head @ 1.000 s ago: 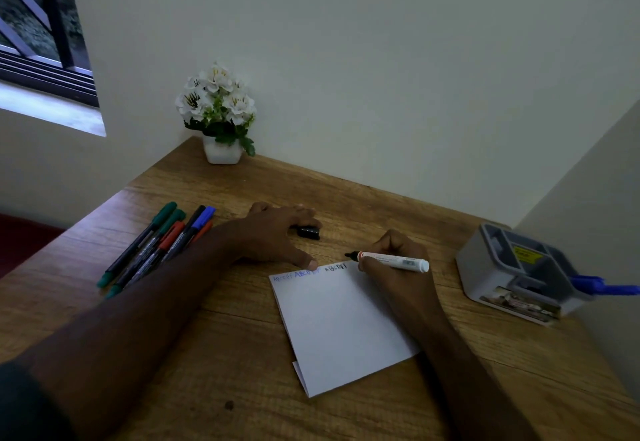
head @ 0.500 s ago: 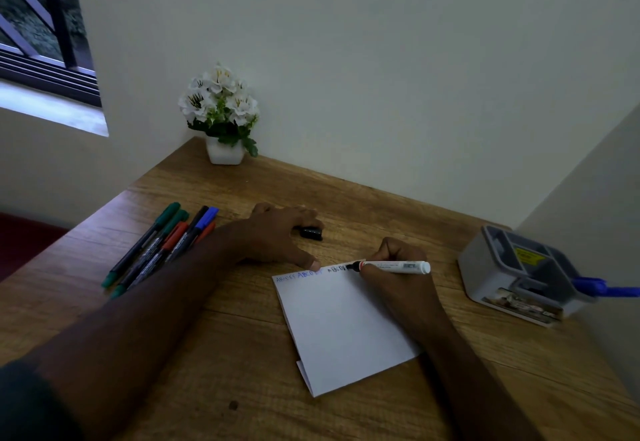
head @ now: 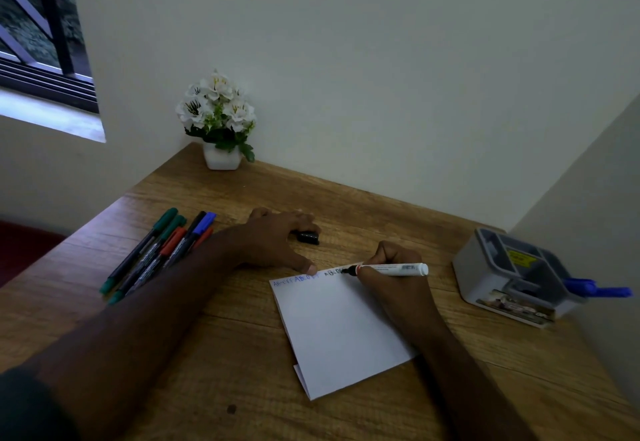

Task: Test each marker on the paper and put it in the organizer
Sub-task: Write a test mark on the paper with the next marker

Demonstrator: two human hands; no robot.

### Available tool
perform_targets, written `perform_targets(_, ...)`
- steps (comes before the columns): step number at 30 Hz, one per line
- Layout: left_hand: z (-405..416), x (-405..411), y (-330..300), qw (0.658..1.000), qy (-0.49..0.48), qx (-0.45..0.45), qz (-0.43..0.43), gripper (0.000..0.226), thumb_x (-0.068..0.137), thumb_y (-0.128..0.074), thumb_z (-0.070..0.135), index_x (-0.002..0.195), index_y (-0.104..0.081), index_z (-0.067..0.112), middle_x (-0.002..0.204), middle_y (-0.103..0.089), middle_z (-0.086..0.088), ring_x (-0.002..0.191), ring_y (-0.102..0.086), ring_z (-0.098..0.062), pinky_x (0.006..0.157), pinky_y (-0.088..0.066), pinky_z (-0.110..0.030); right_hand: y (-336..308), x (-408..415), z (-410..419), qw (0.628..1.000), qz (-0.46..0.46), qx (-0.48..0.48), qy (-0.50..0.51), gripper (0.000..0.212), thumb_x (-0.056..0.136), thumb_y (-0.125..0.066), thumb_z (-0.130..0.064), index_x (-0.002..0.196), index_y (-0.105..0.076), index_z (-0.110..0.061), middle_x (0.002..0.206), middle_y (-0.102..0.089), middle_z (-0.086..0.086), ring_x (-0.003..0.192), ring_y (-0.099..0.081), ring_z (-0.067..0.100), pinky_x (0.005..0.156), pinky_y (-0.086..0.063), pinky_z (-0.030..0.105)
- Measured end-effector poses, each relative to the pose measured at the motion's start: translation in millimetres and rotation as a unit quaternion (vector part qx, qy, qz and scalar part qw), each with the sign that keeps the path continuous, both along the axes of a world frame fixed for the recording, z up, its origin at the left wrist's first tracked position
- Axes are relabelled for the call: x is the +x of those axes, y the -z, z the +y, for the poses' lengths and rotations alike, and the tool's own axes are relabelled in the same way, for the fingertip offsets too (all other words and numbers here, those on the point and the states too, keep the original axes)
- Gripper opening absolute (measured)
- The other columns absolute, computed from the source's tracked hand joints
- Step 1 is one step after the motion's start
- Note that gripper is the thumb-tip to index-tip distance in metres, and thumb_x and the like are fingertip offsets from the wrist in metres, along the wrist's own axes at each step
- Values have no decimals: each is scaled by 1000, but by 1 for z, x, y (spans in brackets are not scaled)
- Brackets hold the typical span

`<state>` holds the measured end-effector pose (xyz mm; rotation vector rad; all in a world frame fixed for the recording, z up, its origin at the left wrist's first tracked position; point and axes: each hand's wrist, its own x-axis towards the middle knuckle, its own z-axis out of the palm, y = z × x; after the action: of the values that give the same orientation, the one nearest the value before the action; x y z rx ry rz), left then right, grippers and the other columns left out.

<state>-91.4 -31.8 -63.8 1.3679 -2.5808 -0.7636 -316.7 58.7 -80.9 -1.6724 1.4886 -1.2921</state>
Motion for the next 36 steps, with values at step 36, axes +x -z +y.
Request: perform_targets(36,22,-20,-12,929,33,-111,352,24,82,-73,4,105,-75,10,99,-75,-2,94,-62,-5,71,-40,-2,-20,-1,8,986,-137,-96,-7,32,76,-75,-34,77,-68,-3,77,-69,21,67,-61,20,64,-47,41)
